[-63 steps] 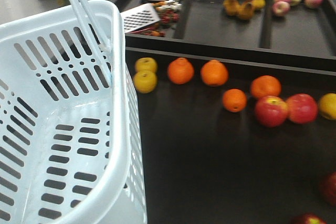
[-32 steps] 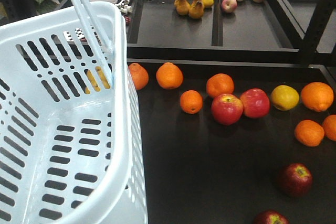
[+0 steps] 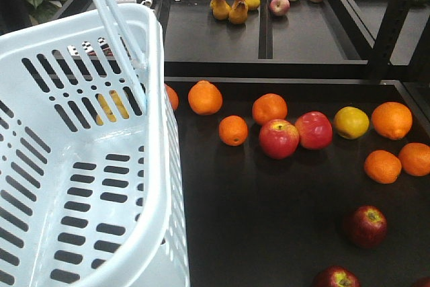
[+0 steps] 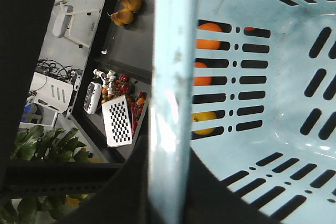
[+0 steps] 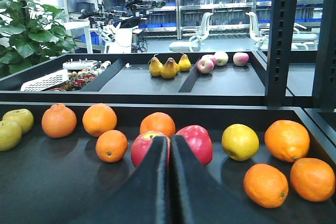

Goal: Pick three apples into basket with both arms
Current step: 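Stop the base beside the table of apples and oranges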

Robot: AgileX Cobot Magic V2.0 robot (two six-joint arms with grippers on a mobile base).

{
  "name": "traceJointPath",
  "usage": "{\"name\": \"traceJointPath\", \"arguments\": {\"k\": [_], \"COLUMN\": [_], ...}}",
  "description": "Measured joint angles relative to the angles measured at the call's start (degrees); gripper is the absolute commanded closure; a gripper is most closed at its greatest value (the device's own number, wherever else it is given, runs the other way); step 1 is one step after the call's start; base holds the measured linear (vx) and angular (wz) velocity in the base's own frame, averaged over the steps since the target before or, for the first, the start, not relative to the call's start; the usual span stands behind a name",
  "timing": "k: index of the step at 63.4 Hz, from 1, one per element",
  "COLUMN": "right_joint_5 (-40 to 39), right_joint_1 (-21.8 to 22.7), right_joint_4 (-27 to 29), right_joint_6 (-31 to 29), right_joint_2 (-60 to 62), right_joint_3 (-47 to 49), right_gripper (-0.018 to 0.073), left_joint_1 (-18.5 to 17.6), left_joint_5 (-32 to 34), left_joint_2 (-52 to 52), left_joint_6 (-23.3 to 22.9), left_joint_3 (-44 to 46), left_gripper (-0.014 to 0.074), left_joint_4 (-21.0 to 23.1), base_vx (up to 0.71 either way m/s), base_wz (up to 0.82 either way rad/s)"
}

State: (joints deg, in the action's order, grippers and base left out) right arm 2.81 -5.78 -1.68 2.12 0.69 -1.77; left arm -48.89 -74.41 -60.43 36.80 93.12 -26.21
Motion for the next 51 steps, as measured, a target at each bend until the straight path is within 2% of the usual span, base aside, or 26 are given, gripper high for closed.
{"name": "traceJointPath", "arguments": {"k": [51], "right_joint_5": [0.00], "right_joint_1": [0.00], "right_joint_4": [0.00], "right_joint_6": [0.00], "right_joint_2": [0.00], "right_joint_3": [0.00], "right_gripper": [0.0568], "left_joint_1": [0.00], "left_joint_5": [0.00], "left_joint_2": [0.00], "left_joint_6": [0.00], "left_joint_3": [0.00], "left_gripper": [0.0603], "left_joint_4": [0.00], "base_vx": [-0.01], "base_wz": [-0.05]}}
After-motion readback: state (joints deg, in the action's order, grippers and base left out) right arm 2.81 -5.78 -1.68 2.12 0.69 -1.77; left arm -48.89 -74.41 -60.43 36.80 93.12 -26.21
